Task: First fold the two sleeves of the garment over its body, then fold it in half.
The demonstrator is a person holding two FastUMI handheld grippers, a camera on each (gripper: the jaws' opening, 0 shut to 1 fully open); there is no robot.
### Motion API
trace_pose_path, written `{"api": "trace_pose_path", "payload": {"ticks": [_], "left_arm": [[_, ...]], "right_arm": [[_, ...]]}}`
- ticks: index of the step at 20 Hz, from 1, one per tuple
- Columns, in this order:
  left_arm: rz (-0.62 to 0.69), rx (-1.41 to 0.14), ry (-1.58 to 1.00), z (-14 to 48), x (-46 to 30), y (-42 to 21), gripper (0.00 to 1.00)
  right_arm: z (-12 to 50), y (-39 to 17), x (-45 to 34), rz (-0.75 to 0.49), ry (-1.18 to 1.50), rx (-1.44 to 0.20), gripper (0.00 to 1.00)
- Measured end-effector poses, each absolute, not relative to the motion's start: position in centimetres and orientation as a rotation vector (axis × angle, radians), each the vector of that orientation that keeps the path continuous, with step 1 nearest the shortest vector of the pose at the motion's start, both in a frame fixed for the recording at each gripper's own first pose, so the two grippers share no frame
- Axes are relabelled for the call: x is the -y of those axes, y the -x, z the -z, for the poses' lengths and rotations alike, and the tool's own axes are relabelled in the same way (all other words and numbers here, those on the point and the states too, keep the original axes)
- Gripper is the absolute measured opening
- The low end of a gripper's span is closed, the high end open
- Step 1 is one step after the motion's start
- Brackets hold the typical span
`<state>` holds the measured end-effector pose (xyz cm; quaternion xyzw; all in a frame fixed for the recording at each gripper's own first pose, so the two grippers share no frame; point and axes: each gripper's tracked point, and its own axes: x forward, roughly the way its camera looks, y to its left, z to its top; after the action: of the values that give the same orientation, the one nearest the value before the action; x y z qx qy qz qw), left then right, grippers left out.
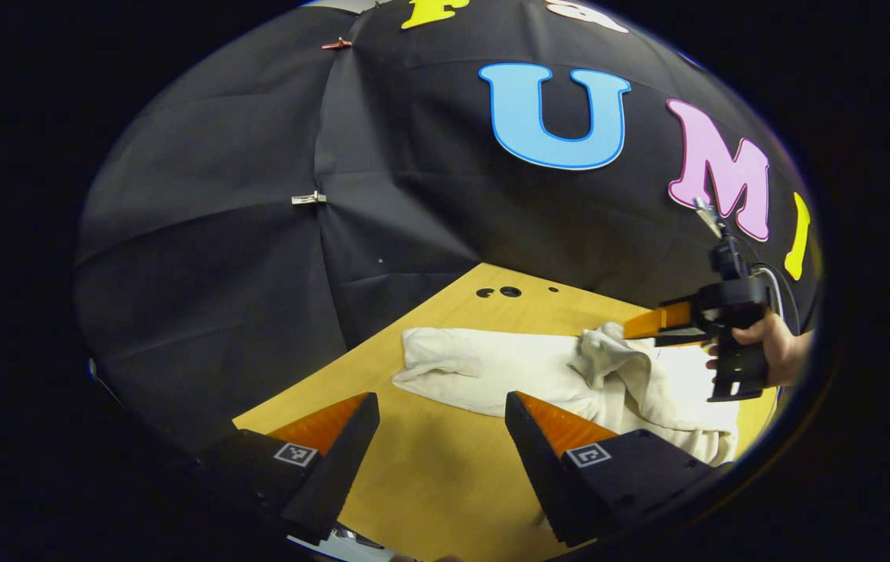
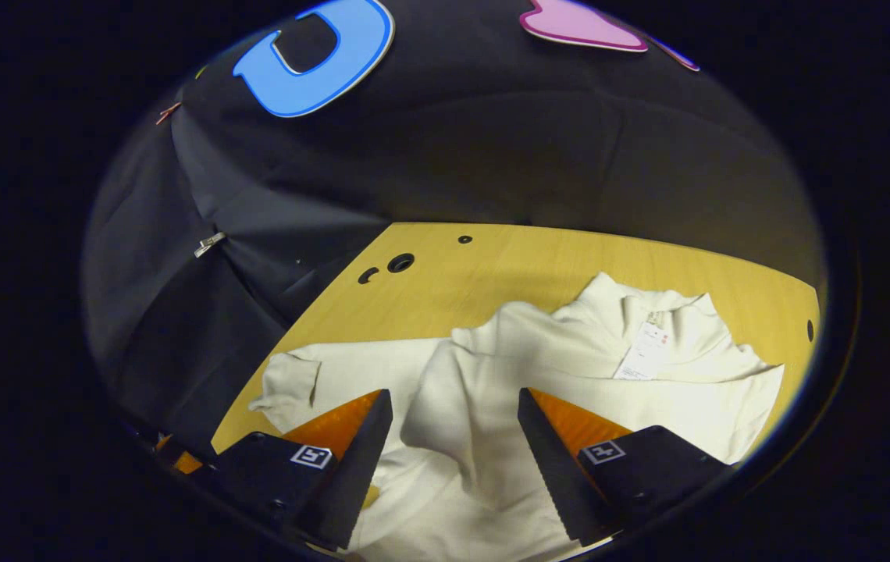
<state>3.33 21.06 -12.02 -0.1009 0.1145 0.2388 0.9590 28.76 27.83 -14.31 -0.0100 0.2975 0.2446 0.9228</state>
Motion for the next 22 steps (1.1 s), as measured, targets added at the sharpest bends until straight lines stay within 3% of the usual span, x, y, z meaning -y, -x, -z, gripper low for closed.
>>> {"api": "trace_pose_path", "payload": {"ticks": [9,16,21,22], "left_arm": [[-0.454,-0.270,0.162,13.9,-27.7,-11.2,0.99],[-0.450,-0.360,0.197,18.4,-30.3,-18.1,1.00],[-0.433,-0.452,0.321,21.9,-30.2,-20.1,0.99],[-0.435,-0.469,0.349,22.5,-30.2,-20.2,0.92]], "right_arm": [[7.0,-27.5,-10.5,-0.217,-0.061,-0.466,0.98],[4.1,-19.6,5.6,0.040,-0.066,-0.401,0.98],[4.6,-13.9,12.6,0.184,-0.175,-0.385,0.99],[4.9,-13.0,13.4,0.201,-0.177,-0.383,0.99]]}}
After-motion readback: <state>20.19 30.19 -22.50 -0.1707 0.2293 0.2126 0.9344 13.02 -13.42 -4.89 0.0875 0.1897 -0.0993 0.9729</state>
